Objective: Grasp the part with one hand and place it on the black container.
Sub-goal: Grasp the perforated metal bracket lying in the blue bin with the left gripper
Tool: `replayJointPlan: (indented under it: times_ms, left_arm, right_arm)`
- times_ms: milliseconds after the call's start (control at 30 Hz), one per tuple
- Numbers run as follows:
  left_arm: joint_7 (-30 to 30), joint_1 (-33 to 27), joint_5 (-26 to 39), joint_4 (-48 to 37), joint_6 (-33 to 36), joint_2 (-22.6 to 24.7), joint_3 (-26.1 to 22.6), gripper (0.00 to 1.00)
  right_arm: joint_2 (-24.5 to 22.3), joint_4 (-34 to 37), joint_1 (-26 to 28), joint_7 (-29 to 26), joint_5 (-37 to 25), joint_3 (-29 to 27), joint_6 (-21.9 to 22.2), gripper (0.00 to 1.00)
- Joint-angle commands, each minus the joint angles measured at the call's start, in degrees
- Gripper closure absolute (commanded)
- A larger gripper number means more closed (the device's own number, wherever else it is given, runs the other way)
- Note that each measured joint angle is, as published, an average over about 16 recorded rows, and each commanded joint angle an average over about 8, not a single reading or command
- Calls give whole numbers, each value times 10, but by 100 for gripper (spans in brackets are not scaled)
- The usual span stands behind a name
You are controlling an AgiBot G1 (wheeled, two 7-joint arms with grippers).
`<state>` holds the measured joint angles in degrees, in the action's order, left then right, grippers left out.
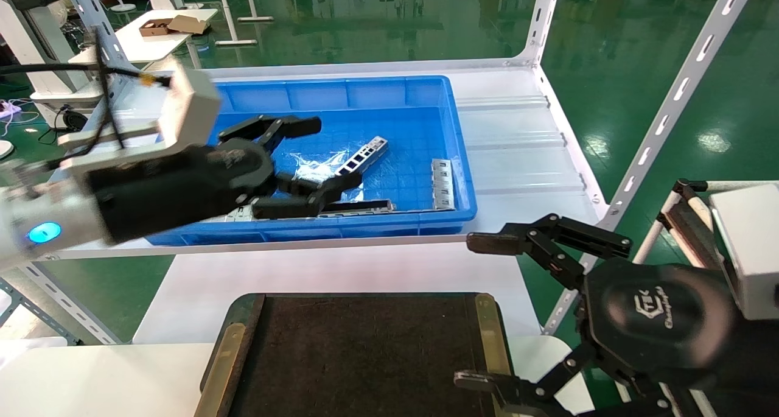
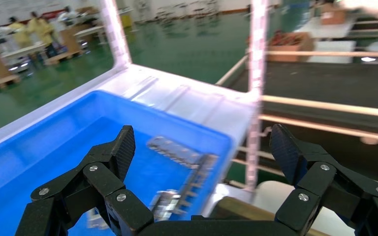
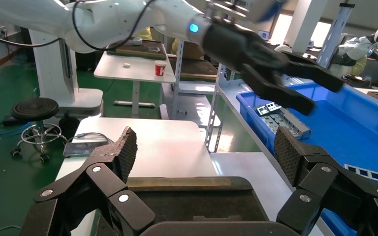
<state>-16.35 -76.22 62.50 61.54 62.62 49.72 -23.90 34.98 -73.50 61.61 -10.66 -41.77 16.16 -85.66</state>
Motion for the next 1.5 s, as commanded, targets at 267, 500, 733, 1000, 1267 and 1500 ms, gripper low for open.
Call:
replayJointPlan:
  times_ms: [267, 500, 733, 1000, 1267, 1500]
  left_arm:
    - [52, -75, 75, -175, -72, 106, -34, 0]
    - [127, -126, 109, -332, -122, 182, -47, 0]
    - [192, -158, 122, -452, -162, 240, -52, 0]
    - [230, -179, 123, -532, -196, 274, -53, 62]
    - [232, -181, 117, -554, -209, 280, -60, 100]
    - [225, -178, 113, -557, -220, 280, -67, 100]
  right_arm:
    - [0, 0, 0, 0, 0, 0, 0, 0]
    - [0, 0, 0, 0, 0, 1, 0, 0]
    - [0, 0, 0, 0, 1, 1, 0, 0]
    - [-1, 0, 0, 1, 1, 1, 1, 84]
    - [-1, 0, 0, 1, 1, 2, 1, 100]
    - [-1, 0, 0, 1, 1, 2, 1, 100]
